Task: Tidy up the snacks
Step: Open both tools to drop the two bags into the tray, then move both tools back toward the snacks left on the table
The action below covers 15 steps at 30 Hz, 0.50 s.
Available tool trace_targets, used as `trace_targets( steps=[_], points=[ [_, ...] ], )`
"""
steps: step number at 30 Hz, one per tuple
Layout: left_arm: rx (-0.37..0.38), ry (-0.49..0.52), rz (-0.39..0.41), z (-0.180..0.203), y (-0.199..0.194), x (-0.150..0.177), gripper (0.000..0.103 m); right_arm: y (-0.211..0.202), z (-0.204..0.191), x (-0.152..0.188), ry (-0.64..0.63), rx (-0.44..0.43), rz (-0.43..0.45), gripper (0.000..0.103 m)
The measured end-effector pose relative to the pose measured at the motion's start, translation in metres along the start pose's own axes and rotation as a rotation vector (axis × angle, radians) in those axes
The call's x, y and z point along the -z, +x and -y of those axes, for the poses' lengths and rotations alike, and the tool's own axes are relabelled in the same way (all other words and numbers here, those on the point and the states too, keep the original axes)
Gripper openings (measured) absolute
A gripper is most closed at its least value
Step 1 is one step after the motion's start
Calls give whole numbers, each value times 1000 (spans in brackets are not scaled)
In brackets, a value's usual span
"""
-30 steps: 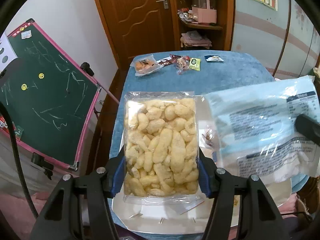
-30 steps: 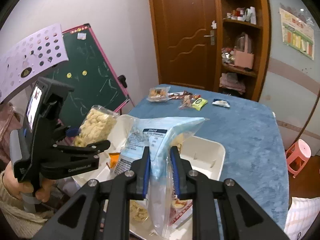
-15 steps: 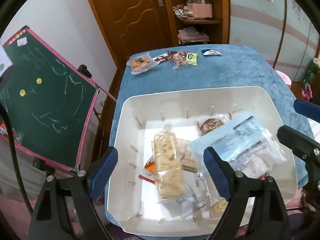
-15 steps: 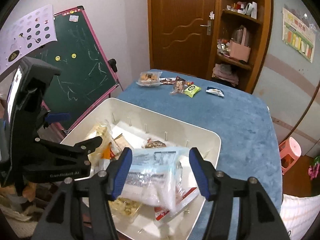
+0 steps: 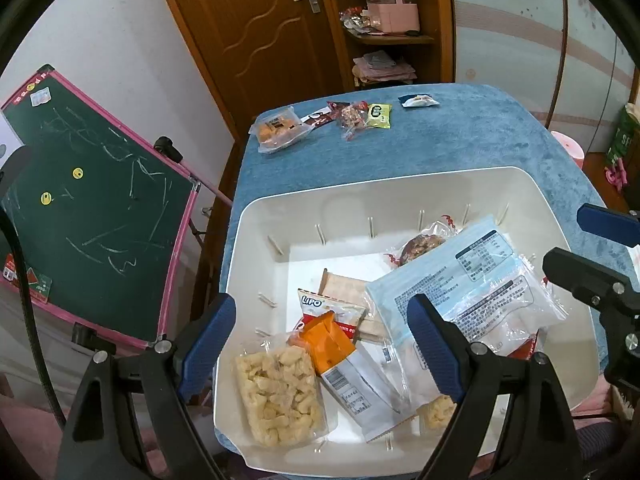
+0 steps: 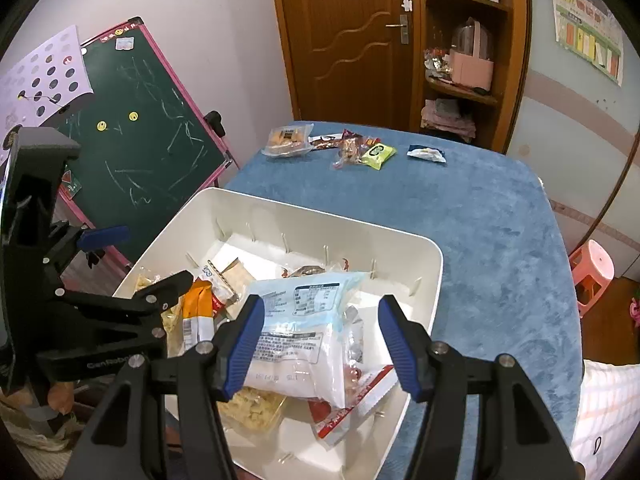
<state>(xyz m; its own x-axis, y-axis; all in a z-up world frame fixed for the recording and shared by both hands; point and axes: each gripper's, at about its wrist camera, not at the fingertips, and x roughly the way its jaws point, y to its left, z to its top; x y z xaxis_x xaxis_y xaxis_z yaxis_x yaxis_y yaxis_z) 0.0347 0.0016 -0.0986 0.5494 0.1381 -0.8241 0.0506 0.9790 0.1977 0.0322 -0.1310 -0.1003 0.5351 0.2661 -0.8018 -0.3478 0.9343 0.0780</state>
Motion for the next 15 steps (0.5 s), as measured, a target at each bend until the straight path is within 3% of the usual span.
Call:
trace_targets(
  steps=[7,15],
  points=[
    [-1,3,-1,-2,2,-5,87,9,2,-3,1,4,-23,60],
    [-54,12,60,-31,-4,-48,87,11,8,-32,-8,22,-19,60]
  ],
)
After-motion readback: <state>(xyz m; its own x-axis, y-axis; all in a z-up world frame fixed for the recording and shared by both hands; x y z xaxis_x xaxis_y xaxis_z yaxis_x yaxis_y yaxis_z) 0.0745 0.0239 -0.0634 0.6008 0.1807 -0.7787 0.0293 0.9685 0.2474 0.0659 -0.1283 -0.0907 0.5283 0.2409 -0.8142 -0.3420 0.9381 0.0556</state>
